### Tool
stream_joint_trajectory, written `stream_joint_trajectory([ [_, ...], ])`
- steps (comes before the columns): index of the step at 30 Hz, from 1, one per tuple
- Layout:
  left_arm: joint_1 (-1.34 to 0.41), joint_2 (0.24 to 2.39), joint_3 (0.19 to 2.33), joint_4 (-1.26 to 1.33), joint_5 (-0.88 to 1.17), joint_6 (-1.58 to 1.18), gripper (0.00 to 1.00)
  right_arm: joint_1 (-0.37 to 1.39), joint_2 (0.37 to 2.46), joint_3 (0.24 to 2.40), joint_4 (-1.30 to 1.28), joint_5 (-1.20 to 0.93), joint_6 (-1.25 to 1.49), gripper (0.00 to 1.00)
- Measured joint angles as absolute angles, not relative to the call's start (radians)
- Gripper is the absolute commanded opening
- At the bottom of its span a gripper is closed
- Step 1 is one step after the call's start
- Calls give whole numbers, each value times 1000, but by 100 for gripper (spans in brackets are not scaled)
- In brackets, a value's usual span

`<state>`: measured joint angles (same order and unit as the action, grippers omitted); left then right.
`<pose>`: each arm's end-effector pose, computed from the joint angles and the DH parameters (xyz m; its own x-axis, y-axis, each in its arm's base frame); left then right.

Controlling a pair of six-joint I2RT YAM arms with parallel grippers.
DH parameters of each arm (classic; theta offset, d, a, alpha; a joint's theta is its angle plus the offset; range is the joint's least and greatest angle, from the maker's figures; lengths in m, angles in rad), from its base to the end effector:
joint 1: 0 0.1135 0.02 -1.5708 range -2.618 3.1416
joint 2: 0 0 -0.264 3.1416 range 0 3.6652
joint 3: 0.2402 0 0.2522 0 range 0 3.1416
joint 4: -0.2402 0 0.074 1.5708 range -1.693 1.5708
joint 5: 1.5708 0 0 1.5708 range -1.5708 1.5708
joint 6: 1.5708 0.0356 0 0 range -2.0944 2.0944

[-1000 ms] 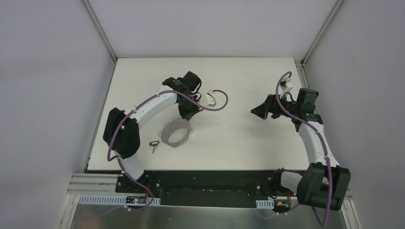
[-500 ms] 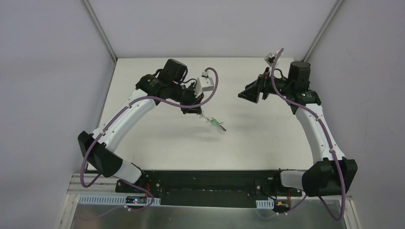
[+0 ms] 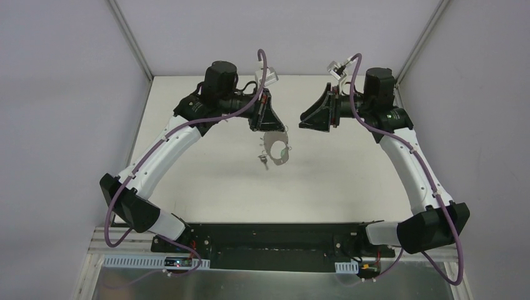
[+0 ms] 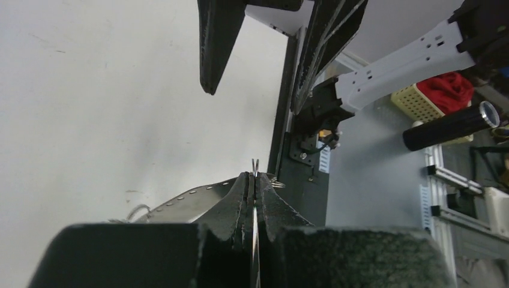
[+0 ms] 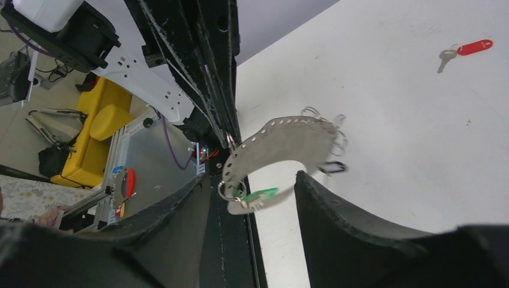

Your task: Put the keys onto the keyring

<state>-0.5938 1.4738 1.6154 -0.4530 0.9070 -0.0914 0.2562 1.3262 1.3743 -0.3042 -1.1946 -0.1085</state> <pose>0.2494 -0.2022 0.4408 -0.3411 0.1624 -0.9259 0.9389 0.1064 -0.3272 0.2645 0.1035 0.4193 -0.1393 -0.0776 -0.9872 -0.9843 0.1197 0.1295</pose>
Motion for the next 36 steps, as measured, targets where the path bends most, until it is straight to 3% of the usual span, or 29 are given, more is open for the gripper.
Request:
stream_joint_trajectory([
  [5,-593,1474,1538,-284,939,-256,0,263,1325,1361,-292,-1236,-87,52],
  [11,-588,1474,1451,-141,941,-405,0,271,1324,1306,-255,-1274,-55,36],
  [26,-588,1474,1386,-7,932,-532,0,276,1324,1232,-81,-1296,60,35],
  [36,-588,1474,1380,15,931,-543,0,277,1324,1217,-6,-1293,125,26],
])
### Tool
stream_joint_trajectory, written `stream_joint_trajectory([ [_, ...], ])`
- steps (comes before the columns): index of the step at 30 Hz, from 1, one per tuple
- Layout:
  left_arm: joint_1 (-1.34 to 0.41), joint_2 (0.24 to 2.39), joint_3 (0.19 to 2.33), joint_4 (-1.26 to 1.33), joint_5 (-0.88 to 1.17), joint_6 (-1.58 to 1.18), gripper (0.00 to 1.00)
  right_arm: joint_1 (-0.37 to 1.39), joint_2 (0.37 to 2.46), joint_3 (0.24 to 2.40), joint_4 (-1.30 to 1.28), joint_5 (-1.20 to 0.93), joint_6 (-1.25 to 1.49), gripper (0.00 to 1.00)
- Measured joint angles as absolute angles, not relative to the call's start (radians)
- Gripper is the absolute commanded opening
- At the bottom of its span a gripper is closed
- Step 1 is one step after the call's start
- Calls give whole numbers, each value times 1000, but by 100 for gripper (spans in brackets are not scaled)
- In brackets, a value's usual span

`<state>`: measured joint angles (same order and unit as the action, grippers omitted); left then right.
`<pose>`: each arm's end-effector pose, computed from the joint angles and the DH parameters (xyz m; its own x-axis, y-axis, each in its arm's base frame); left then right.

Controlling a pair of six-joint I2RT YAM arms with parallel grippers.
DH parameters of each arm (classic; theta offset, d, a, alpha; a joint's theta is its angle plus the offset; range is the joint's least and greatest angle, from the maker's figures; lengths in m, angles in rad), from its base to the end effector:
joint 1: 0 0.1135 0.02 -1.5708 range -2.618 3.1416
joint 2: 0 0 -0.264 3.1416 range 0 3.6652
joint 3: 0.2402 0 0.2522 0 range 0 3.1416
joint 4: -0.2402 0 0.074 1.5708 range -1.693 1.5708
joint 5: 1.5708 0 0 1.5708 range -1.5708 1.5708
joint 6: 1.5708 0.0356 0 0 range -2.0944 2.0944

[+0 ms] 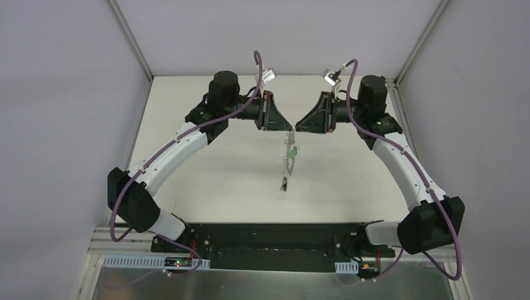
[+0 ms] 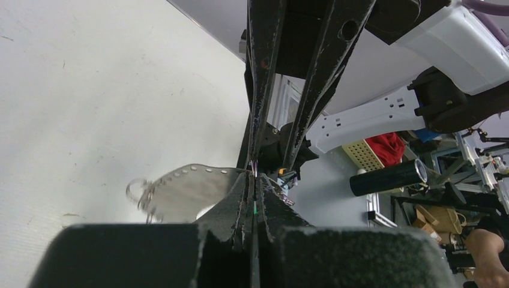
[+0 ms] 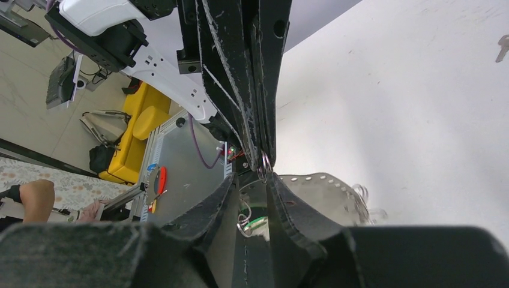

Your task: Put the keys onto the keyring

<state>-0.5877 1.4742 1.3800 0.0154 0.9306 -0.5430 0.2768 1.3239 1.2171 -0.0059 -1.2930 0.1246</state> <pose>0.2663 -0.2117 0.4055 -0.5710 0.0095 -0.8209 0.8194 0.0686 -0.5692 0.2683 0.1118 0.3936 -0.2309 -0.0302 -0.9725 -0.9730 0.0065 0.2308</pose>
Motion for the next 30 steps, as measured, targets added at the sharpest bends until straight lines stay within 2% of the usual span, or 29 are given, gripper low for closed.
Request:
stream_joint_trajectory([
  [16,-588,1474,1364,44,930,-570,0,288,1339,1183,55,-1287,181,20],
  [19,-588,1474,1362,48,930,-571,0,289,1344,1183,71,-1286,193,16],
  [23,-588,1474,1359,49,931,-575,0,292,1347,1179,79,-1277,205,0],
  [30,-588,1474,1359,45,929,-564,0,292,1349,1178,70,-1262,196,0],
])
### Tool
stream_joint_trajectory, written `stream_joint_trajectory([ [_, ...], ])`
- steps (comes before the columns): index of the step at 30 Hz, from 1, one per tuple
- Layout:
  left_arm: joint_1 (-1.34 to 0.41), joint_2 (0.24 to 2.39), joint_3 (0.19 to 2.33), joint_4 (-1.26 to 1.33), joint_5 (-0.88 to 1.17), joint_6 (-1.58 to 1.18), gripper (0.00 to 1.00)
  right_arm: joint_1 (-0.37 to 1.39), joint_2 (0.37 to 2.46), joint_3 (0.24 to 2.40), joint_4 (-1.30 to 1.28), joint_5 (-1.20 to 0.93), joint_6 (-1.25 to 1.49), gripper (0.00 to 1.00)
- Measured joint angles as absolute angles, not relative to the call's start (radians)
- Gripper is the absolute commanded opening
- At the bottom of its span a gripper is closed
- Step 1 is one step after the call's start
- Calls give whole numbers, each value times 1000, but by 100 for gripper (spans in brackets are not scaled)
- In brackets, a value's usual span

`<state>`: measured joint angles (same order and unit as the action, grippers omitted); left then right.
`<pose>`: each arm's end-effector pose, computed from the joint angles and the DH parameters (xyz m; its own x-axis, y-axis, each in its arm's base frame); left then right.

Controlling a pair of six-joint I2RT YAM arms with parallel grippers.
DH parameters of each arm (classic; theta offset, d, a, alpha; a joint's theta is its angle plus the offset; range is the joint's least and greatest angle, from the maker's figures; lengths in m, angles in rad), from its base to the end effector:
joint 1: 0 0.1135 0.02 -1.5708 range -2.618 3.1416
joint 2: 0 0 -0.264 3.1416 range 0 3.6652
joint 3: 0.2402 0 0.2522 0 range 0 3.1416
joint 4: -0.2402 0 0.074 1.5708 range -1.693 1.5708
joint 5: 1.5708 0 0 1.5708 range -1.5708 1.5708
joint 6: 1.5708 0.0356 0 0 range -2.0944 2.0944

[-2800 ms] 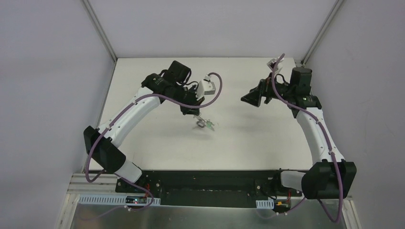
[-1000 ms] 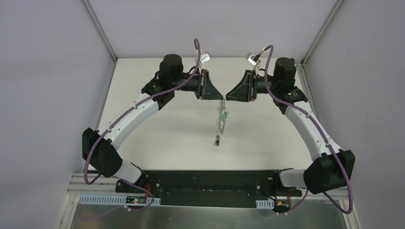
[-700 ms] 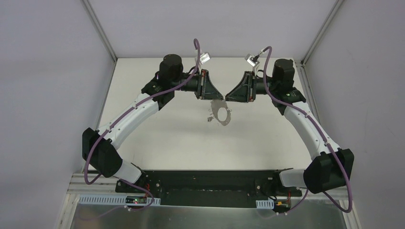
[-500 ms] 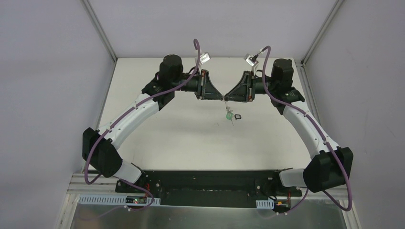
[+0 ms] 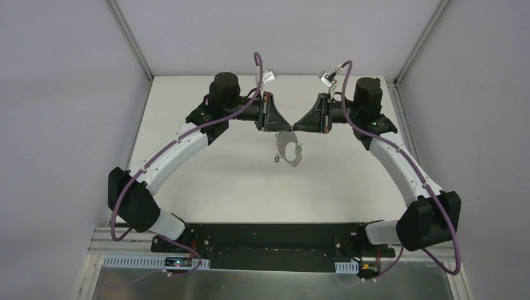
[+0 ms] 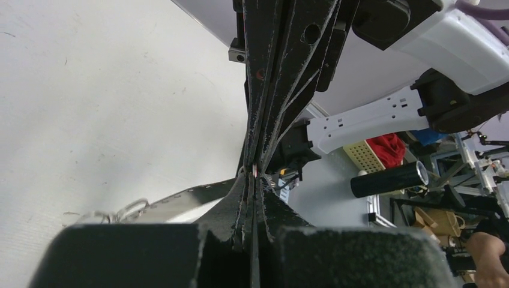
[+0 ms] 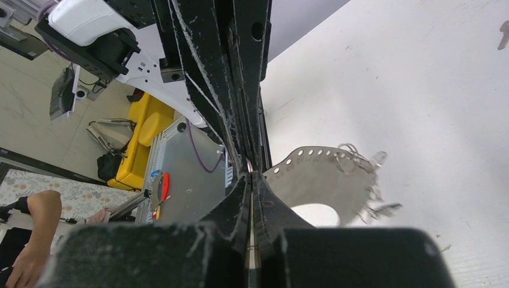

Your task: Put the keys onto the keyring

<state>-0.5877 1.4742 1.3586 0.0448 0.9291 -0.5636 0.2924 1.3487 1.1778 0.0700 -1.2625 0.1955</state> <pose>0.2670 -0.2122 0.4009 -0.5823 0.0037 -0.8129 0.8112 0.0675 -0.5808 0.2754 0.1183 0.3799 -0.2880 -0.0251 -0.9573 -0.9575 0.0226 0.2874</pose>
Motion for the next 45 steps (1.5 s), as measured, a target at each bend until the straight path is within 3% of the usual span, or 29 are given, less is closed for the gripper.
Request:
stream_joint_trajectory([
  [18,-614,1480,1468,-259,844,-181,0,318,1347,1195,-107,-1209,9,1],
  [25,-630,1555,1693,-566,778,-32,0,307,1332,1195,-133,-1198,-34,27],
  [32,-643,1670,1908,-851,733,8,0,303,1326,1203,-163,-1202,-70,35],
  [45,-648,1702,1891,-921,772,-163,0,303,1326,1174,-43,-1243,39,43],
])
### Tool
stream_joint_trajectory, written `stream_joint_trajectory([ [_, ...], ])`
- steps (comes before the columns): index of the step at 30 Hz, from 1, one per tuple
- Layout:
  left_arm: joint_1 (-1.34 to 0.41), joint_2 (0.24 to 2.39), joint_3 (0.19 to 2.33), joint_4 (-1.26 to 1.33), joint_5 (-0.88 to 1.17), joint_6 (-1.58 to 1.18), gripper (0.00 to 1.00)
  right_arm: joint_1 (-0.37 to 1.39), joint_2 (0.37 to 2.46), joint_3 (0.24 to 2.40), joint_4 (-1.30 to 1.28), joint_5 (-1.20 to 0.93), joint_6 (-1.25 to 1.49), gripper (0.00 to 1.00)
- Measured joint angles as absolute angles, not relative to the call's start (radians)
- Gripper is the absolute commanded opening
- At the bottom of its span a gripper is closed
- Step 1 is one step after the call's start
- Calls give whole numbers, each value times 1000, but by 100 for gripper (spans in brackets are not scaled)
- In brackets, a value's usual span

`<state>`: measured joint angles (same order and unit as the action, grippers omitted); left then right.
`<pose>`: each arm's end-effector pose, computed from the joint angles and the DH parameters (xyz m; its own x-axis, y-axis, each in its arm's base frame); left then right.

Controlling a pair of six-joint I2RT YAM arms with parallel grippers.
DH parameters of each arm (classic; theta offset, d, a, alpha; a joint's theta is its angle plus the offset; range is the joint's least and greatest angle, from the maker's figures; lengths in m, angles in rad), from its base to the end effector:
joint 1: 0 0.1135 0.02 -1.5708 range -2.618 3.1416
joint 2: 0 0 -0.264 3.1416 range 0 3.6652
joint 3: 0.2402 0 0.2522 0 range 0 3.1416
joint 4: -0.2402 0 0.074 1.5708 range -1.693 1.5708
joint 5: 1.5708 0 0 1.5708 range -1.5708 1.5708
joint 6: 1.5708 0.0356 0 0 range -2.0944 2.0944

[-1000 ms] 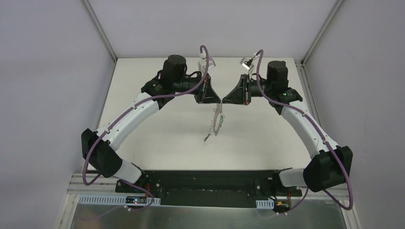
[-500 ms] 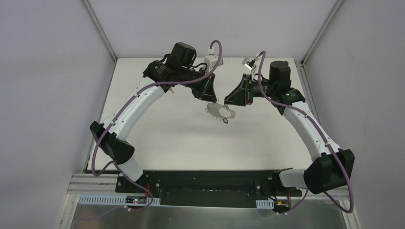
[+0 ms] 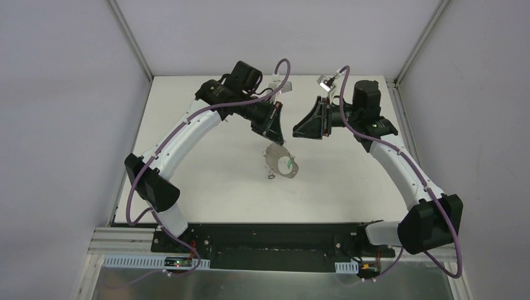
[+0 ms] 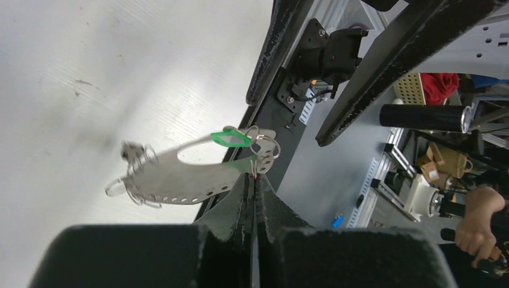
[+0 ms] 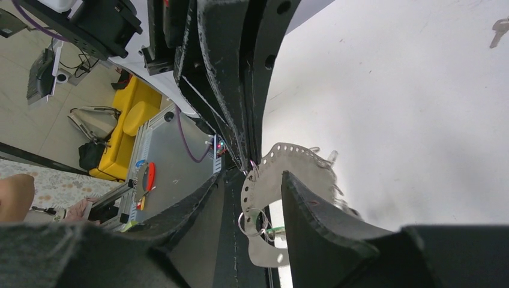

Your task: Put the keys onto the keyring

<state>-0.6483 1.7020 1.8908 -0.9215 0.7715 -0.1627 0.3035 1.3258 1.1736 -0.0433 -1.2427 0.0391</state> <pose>0.2703 -0.2359 0.4136 -0.6632 0.3567 -0.6580 0.7485 0.3205 -0.5806 0.2677 0.1191 0.3752 -0.2236 -0.0568 -0.9730 -0.9745 0.0322 0.2221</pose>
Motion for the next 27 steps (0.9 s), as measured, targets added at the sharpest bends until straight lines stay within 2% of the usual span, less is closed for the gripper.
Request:
stream_joint_trajectory([
  [12,-648,1702,1862,-886,840,-225,0,339,1326,1120,51,-1299,97,39],
  [27,-648,1702,1843,-853,883,-229,0,360,1329,1082,57,-1327,94,20],
])
